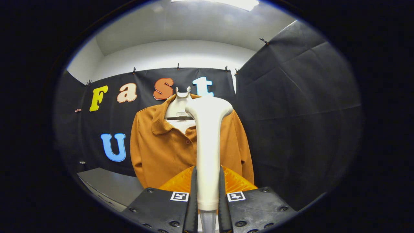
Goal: Iron the clothes twice with a garment steamer, once on the left side and once on the right side.
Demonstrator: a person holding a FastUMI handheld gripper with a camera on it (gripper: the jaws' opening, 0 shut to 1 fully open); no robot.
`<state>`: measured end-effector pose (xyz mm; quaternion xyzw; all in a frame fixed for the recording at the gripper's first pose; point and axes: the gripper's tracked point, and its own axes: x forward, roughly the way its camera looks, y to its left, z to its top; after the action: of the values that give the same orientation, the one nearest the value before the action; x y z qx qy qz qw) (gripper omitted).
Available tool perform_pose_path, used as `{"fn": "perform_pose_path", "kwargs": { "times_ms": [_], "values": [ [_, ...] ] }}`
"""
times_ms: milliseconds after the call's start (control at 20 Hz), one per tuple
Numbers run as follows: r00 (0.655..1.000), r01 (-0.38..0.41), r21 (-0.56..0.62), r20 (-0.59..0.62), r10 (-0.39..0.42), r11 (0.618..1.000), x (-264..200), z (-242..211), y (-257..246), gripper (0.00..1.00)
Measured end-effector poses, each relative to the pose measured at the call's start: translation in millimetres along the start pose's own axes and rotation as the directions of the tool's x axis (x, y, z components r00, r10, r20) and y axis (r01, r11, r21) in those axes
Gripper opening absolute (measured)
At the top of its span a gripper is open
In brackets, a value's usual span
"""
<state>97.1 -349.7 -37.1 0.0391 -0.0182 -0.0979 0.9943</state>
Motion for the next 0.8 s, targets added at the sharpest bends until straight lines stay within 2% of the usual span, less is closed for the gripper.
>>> {"fn": "perform_pose_path", "kwargs": {
  "times_ms": [800],
  "values": [
    [0.994, 0.012, 0.010, -0.109, -0.011, 1.000, 49, -63, -12, 0.28]
  ]
}}
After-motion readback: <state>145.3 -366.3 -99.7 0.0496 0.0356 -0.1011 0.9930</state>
